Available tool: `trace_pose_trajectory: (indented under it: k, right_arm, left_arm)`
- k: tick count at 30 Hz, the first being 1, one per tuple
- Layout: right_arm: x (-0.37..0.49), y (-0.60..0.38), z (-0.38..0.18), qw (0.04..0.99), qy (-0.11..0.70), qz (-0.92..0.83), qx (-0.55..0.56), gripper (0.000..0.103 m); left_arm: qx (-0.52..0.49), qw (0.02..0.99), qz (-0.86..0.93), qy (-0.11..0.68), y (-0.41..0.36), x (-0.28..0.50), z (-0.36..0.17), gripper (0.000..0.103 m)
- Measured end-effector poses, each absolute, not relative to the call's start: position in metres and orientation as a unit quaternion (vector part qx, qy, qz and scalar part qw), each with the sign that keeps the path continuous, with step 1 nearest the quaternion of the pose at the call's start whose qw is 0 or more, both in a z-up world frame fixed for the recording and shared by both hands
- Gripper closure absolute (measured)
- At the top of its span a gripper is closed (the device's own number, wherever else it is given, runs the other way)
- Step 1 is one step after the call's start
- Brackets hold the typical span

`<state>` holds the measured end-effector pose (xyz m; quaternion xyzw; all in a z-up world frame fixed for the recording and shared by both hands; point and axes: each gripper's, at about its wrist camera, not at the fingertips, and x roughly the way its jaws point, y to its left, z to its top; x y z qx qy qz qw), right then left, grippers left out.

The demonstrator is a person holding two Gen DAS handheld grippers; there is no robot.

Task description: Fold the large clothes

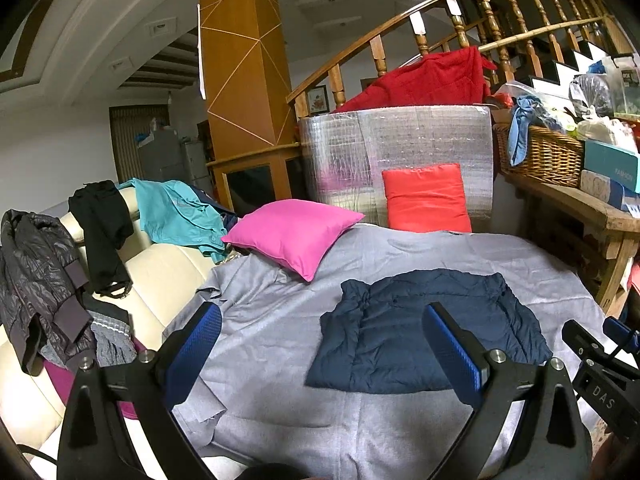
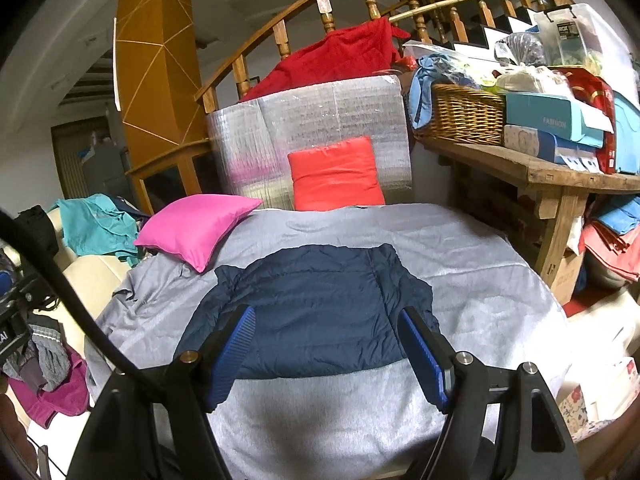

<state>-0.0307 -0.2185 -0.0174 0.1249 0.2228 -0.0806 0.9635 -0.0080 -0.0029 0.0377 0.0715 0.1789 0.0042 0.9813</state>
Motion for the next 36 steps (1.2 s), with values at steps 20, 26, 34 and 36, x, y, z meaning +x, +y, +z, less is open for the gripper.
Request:
trace_pose_trajectory:
  k: [20, 26, 34, 36]
  right_arm:
    - [-0.025, -0.217, -0.019, 0.964, 0.226, -0.075, 0.118, 0.026]
    - [-0.023, -0.219, -0.013, 0.966, 0.22, -0.078, 0.114, 0.026]
    - [-0.024, -0.216, -0.005, 0.967, 0.214, -0.087, 0.104, 0.026]
    - [-0.025, -0.215, -0.003, 0.968, 0.213, -0.089, 0.101, 0.026]
  left_arm:
    - [0.068, 0.981, 0.009, 0.182, 0.0, -0.006, 0.035, 0.003]
    - [0.067, 0.981, 0.008, 0.183, 0.002, -0.004, 0.036, 0.003]
    - [0.069, 0.982, -0.002, 0.176, 0.005, 0.0, 0.04, 0.003]
    - [0.07, 0.982, -0.007, 0.174, 0.005, -0.001, 0.041, 0.003]
